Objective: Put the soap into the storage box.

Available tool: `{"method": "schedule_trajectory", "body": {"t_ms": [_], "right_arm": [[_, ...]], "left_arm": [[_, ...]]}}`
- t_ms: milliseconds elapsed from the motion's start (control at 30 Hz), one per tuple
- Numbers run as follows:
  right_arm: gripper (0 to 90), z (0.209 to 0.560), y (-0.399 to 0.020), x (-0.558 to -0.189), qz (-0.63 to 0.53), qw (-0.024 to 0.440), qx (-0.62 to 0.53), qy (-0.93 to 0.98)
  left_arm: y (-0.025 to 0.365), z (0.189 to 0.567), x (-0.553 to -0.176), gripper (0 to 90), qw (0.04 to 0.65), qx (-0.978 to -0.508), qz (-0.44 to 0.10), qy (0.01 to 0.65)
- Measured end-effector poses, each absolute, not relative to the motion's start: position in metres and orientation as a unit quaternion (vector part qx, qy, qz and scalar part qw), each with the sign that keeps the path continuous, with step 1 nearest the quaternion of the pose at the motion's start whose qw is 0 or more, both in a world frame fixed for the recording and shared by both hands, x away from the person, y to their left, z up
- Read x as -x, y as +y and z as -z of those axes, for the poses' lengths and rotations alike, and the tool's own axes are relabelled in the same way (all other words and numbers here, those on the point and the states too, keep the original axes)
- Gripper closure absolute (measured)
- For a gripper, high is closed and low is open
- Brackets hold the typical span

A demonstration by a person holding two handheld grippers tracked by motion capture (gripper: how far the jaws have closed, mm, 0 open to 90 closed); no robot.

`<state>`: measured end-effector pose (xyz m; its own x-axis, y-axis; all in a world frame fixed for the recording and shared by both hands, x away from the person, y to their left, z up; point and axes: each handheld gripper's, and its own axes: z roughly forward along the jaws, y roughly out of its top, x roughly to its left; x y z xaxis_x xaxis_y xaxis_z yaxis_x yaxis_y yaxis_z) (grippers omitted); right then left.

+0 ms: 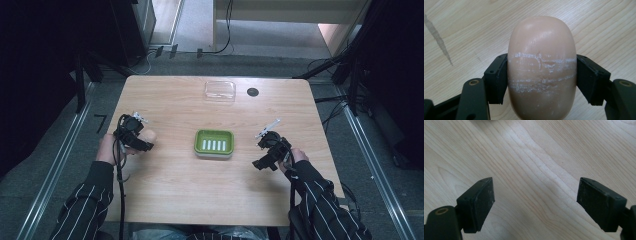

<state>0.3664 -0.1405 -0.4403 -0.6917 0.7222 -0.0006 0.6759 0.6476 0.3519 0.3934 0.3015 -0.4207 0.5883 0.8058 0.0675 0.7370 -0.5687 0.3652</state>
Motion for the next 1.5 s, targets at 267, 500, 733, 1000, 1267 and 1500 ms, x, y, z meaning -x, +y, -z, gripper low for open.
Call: {"method": "schedule_trajectory", "body": {"t_ms": [267, 500, 733, 1000, 1267, 1500], "right_arm": [[15.4, 0.441, -0.14, -0.367, -0.162, 0.071, -0.385, 0.906], [15.4, 0.441, -0.14, -0.366, -0.16, 0.073, -0.385, 0.906], [15.4, 0.442, -0.142, -0.366, -0.16, 0.072, -0.387, 0.905], [15.4, 0.442, -0.143, -0.366, -0.161, 0.07, -0.391, 0.903], [15.4, 0.442, -0.144, -0.367, -0.161, 0.071, -0.391, 0.903], [15.4, 0.443, -0.145, -0.367, -0.159, 0.07, -0.391, 0.904]], "left_arm": [[0.289, 0.414, -0.395, 33.5, 0.158, -0.884, -0.118, 0.423], [0.274, 0.408, -0.398, 33.5, 0.169, -0.891, -0.122, 0.404], [0.257, 0.409, -0.403, 33.5, 0.172, -0.9, -0.118, 0.383], [0.245, 0.409, -0.409, 33.5, 0.173, -0.907, -0.116, 0.366], [0.23, 0.403, -0.412, 33.5, 0.19, -0.912, -0.112, 0.345], [0.223, 0.401, -0.412, 33.5, 0.192, -0.917, -0.11, 0.333]]}}
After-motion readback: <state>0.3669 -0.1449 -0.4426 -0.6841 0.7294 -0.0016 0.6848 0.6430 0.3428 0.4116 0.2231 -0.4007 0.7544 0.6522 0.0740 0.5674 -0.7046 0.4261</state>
